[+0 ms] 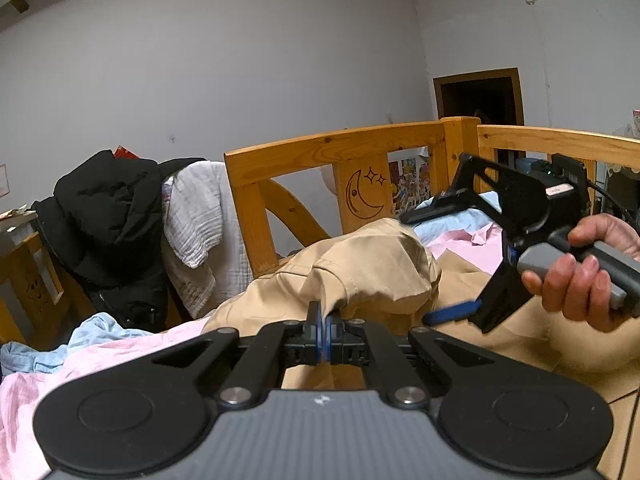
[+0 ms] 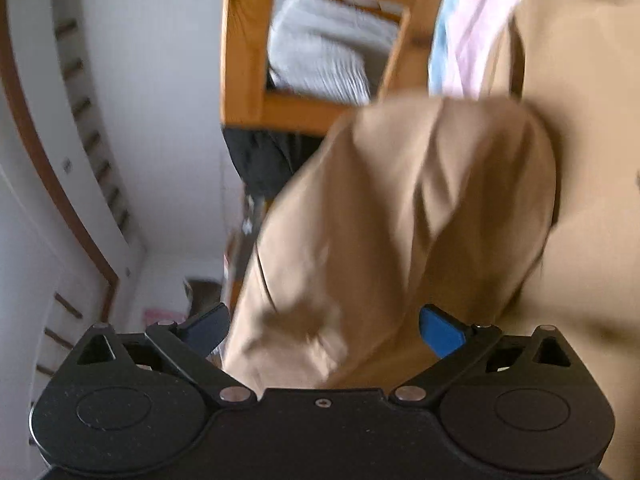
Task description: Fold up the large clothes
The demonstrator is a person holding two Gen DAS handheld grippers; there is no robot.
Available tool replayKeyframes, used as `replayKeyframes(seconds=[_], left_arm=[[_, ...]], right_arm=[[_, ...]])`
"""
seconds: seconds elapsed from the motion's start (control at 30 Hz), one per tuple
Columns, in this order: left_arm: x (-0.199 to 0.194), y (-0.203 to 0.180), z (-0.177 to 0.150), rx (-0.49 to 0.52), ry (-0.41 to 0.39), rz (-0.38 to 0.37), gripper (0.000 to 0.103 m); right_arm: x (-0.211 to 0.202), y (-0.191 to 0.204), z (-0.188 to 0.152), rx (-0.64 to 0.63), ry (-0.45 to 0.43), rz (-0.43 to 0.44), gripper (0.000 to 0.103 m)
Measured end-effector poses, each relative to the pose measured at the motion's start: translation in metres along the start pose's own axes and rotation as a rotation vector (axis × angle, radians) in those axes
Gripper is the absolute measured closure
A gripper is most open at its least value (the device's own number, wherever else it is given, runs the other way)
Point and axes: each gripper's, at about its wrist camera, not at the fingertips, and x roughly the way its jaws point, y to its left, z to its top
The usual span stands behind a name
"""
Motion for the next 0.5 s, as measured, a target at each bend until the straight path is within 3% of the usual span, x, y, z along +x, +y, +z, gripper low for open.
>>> replayKeyframes(seconds=[0.1,0.17,0.23,0.3,0.33,0.37,0.43,0.47,0.5], left_arm=[[0.000,-0.001,-0.001,0.000,0.002,-0.008,0.103],[-0.001,-0.002,-0.004,0.014,0.008,-0.009,0.103],[-0.001,-0.005,-0.007,0.038,0.014,-0.001,0.103],[-0.001,-0.010,-0.011,0.063,0.029,-0.010,0.102],[-0.001,-0.014,-0.012,0.068,0.037,-0.014,0.101],[-0.001,-0.017,-0.014,0.065,0.049,-0.015,0.093],[-0.006,-0.021,-0.018,0.016,0.070,0.007,0.078],[-0.010,-0.023,-0.021,-0.011,0.070,0.015,0.060],[-0.017,-0.025,-0.025,-0.033,0.064,0.010,0.056]], right_arm=[[0.007,-0.005,-0.008,0.045,-0.003,0.041,0.003],[0.009,-0.006,-0.010,0.067,-0.054,0.085,0.012],[0.007,-0.001,-0.008,0.076,-0.092,0.085,0.036],[-0.001,0.002,-0.010,0.089,-0.115,0.060,0.071],[-0.006,0.007,-0.011,0.070,-0.114,0.035,0.075],[-0.009,0.014,-0.012,0.032,-0.118,0.005,0.086],[-0.014,0.023,-0.011,-0.015,-0.116,-0.030,0.090],[-0.015,0.024,-0.010,-0.015,-0.114,-0.030,0.091],[-0.014,0.026,-0.006,-0.011,-0.113,-0.027,0.092]])
